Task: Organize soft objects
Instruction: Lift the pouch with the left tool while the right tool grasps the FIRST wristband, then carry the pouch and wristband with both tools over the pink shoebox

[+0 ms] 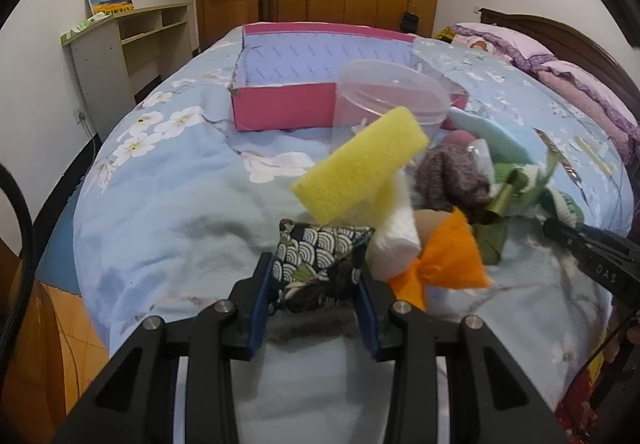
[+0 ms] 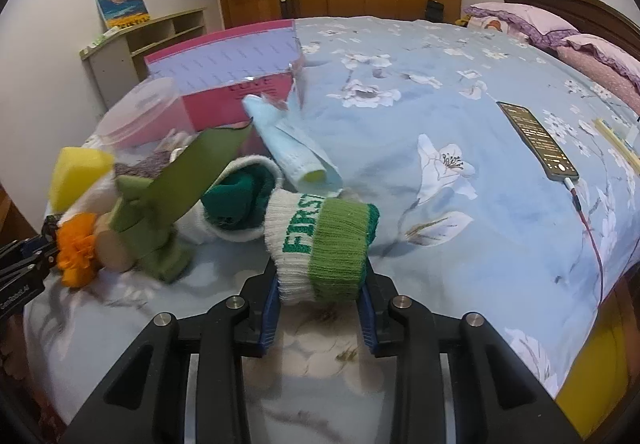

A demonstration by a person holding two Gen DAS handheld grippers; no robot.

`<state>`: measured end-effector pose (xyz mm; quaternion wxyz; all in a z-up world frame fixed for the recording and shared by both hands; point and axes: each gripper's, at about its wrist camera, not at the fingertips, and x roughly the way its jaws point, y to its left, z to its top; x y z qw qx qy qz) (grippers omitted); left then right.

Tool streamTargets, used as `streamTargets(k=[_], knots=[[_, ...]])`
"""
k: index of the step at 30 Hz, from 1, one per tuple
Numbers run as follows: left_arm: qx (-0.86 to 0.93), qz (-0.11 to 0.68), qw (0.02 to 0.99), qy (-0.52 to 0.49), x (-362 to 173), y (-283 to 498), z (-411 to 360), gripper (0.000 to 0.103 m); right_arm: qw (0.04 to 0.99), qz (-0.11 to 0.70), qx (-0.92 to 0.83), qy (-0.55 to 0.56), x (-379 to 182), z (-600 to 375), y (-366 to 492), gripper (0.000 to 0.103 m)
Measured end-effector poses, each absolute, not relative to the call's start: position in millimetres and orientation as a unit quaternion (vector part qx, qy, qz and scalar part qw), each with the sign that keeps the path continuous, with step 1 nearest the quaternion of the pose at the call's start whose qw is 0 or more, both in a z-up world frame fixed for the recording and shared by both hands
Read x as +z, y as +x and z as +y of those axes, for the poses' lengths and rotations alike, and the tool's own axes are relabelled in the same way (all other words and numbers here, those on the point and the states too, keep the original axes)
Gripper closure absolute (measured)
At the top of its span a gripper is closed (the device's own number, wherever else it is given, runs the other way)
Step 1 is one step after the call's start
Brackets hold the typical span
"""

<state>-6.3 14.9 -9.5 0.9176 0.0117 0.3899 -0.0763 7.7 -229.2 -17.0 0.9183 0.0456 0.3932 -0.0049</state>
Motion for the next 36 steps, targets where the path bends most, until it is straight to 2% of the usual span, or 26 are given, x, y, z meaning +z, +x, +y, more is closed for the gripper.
streamTargets(k=[18, 36], knots=[[-0.129, 0.366, 0.922, 0.012, 23, -42, 2, 0.064, 0.933, 0.354, 0.058, 0.031, 20, -201, -27, 0.069], [-0.114, 0.365, 0.924, 0.003, 41, -17, -5, 0.064, 0.926, 0.36, 0.107, 0.026, 34, -179, -11, 0.069]])
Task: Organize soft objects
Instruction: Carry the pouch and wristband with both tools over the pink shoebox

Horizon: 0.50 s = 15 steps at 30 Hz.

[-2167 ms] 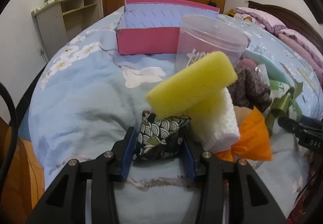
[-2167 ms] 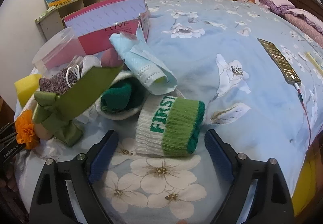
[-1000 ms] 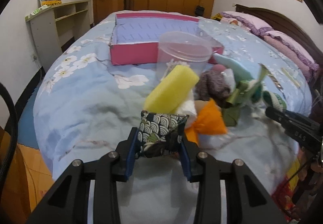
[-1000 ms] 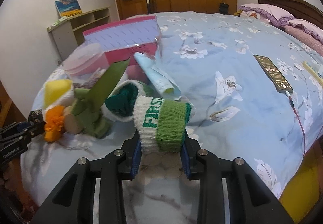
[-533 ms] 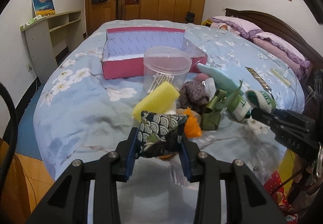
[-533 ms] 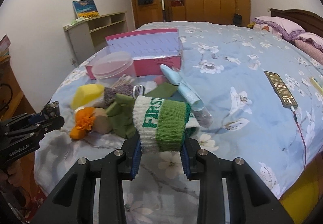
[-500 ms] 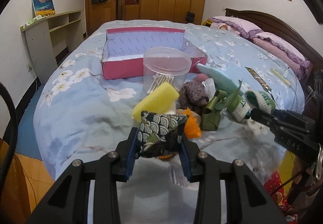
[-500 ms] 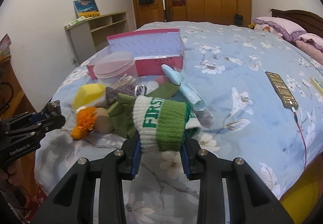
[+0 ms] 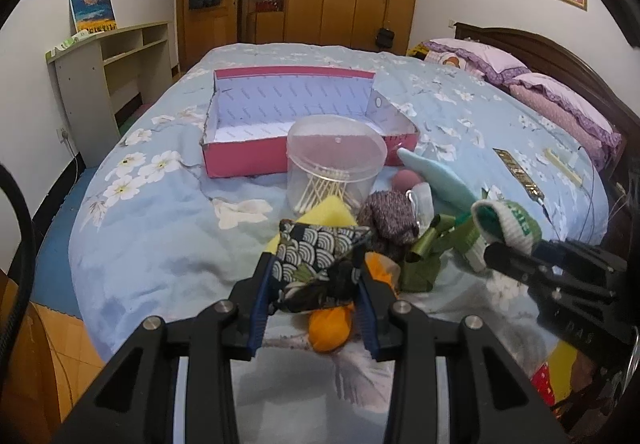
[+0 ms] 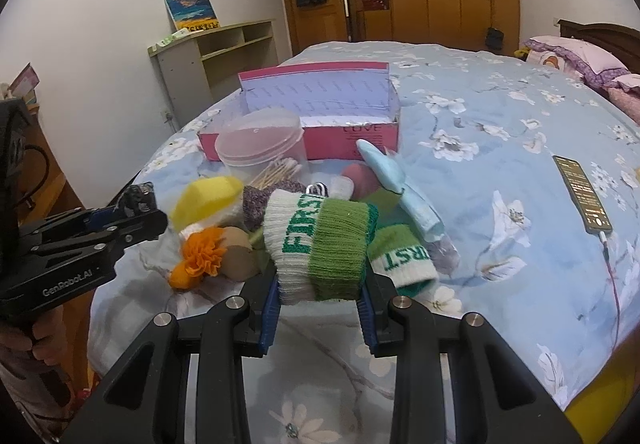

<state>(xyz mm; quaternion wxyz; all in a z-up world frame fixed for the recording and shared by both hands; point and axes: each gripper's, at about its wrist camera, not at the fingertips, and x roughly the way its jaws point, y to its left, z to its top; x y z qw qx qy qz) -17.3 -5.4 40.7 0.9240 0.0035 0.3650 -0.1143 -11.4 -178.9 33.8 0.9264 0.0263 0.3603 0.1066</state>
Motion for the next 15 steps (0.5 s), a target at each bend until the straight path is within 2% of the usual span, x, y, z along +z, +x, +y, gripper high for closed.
streamTargets(k=[15], knots=[[-0.105, 0.374, 0.921, -0.007, 49, 10, -7, 0.064, 0.924, 0.36, 0.126, 0.023, 46, -173, 15, 0.069]])
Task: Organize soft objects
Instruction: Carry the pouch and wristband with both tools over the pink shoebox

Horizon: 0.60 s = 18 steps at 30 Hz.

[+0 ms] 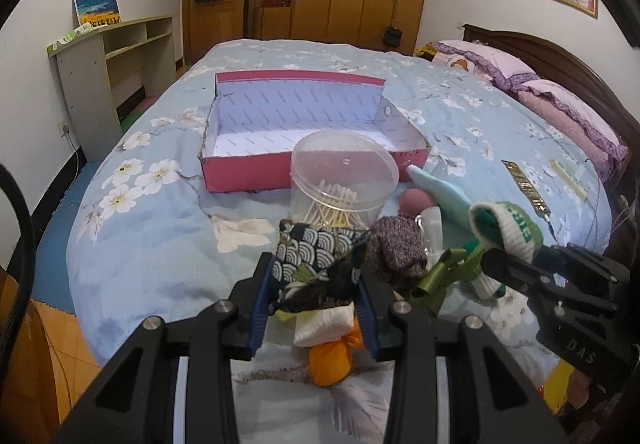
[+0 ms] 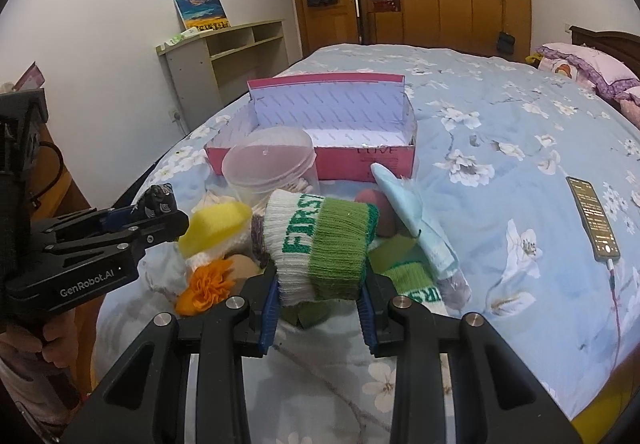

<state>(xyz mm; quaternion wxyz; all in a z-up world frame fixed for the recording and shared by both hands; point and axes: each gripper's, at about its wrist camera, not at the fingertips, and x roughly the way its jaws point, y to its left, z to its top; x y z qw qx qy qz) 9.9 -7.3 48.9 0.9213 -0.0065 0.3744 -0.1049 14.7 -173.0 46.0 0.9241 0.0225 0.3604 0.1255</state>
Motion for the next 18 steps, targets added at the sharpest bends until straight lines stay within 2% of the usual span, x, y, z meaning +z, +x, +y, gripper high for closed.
streamTargets(k=[18], knots=[[-0.089, 0.379, 0.921, -0.003, 64, 49, -5, 0.064, 0.916, 0.365, 0.166, 0.016, 62, -161, 62, 0.069]])
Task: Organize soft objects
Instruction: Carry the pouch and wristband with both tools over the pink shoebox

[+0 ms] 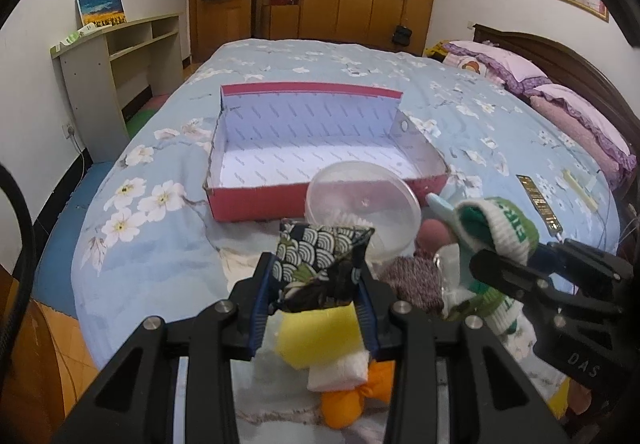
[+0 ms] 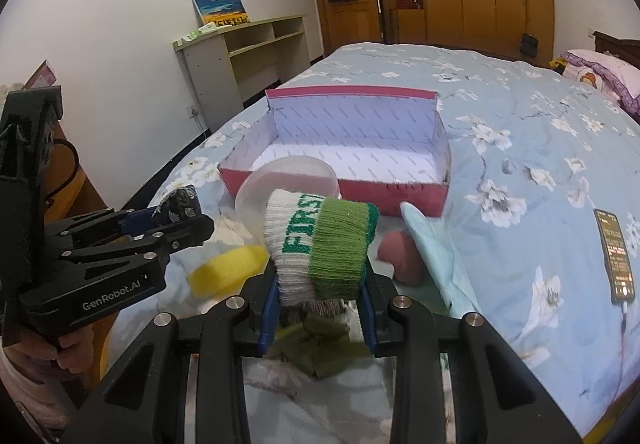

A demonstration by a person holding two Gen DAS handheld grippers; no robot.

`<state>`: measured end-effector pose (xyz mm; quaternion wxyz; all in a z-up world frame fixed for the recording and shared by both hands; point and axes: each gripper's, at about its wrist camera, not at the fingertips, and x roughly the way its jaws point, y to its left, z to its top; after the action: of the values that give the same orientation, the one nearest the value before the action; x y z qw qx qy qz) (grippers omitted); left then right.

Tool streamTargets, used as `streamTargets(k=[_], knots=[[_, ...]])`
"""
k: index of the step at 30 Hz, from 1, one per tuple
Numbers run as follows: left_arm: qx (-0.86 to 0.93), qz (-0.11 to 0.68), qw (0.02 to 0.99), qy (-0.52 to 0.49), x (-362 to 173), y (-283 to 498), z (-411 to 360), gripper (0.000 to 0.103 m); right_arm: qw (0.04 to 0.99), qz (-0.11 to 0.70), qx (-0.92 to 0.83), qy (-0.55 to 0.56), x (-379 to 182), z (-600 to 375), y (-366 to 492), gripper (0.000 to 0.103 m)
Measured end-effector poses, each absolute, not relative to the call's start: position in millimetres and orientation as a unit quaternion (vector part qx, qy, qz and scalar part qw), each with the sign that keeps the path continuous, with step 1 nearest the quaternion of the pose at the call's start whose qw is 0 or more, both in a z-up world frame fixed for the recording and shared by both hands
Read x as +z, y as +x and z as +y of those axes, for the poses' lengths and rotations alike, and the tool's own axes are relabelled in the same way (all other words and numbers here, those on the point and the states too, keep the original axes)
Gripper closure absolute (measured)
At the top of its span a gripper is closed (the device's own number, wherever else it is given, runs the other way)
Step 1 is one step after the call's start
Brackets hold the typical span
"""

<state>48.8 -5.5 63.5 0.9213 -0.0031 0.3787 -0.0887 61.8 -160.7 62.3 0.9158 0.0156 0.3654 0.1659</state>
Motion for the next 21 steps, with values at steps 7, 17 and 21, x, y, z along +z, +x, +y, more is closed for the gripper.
streamTargets(k=[7, 17, 21], knots=[[-0.092, 0.375, 0.922, 0.009, 72, 64, -10, 0.064, 0.912, 0.369, 0.178, 0.016, 66, -153, 77, 0.069], [-0.088, 0.365, 0.927, 0.021, 82, 91, -15, 0.064, 0.914, 0.362, 0.184, -0.002, 79, -145, 102, 0.069], [-0.084, 0.365, 0.927, 0.023, 82, 103, -15, 0.064, 0.911, 0.369, 0.185, 0.004, 80, -145, 115, 0.069]])
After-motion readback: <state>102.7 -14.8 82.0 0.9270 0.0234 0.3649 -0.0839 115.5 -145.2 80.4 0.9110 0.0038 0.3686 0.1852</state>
